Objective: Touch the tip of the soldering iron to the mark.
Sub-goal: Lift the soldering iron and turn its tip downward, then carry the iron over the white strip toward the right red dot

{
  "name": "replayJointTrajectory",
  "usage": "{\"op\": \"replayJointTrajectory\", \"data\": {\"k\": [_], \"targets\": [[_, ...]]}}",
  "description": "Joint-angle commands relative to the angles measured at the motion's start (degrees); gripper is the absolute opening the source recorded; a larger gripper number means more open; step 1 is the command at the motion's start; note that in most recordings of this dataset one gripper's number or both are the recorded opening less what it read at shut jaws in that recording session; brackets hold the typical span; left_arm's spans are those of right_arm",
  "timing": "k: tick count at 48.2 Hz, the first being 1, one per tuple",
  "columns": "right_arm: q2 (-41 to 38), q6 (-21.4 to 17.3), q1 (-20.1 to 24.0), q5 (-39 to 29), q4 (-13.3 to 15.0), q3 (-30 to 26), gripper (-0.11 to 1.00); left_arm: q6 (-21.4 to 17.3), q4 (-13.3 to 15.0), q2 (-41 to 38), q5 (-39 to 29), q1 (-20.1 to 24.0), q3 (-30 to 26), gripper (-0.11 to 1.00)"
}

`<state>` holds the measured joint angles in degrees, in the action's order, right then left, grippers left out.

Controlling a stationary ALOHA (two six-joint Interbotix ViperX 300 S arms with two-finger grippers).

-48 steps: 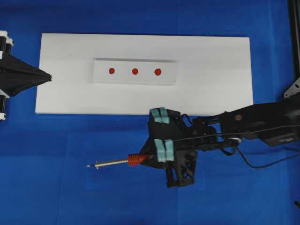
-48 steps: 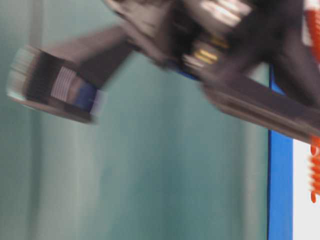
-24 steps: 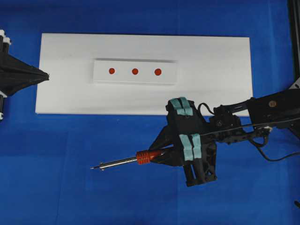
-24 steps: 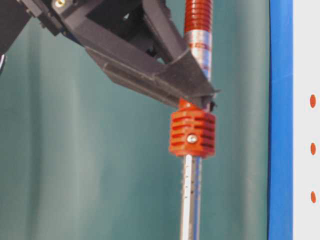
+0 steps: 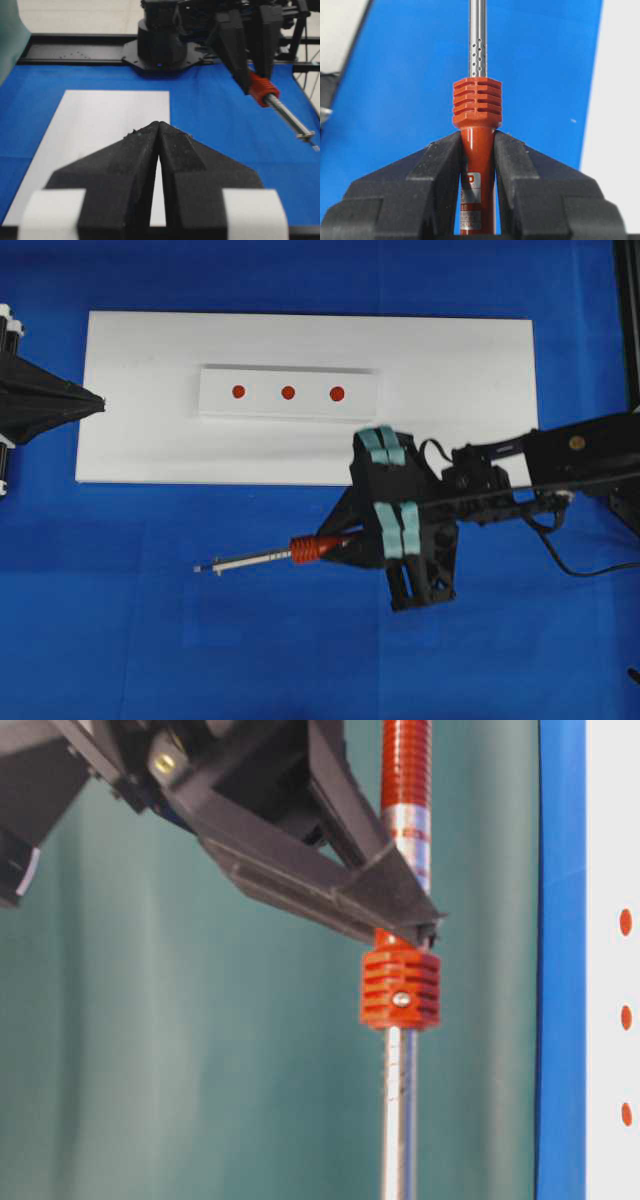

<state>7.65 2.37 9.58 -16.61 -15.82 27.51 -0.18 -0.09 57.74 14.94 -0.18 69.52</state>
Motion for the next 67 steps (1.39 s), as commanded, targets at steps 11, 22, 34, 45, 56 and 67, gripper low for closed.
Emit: {"op": "replayJointTrajectory", "data": {"k": [11, 22, 34, 45, 56, 67], "targets": [[1.7, 0.1, -7.1, -3.5, 4.7, -1.8, 0.06, -0.2, -0.1, -0.3, 0.1, 0.0, -0.6, 0.00], [1.6, 0.8, -12.7, -4.7, 9.1, -2.4, 0.06, -0.5, -0.1, -0.3, 0.1, 0.0, -0.6, 0.00], [0.4, 0.9, -17.9, -6.3, 15.7, -4.0, 0.06, -0.6, -0.1, -0.3, 0.1, 0.0, -0.6, 0.00], [0.1, 1.4, -20.2, -8.1, 17.1, -4.7, 0.06, -0.6, -0.1, -0.3, -0.1, 0.0, -0.6, 0.00], [0.1, 2.0, -20.2, -8.8, 17.1, -4.7, 0.06, -0.6, -0.1, -0.3, -0.2, 0.0, -0.6, 0.00], [-1.0, 1.8, -20.3, -13.9, 17.1, -6.1, 0.06, -0.6, -0.1, -0.3, -0.2, 0.0, -0.5, 0.00]]}}
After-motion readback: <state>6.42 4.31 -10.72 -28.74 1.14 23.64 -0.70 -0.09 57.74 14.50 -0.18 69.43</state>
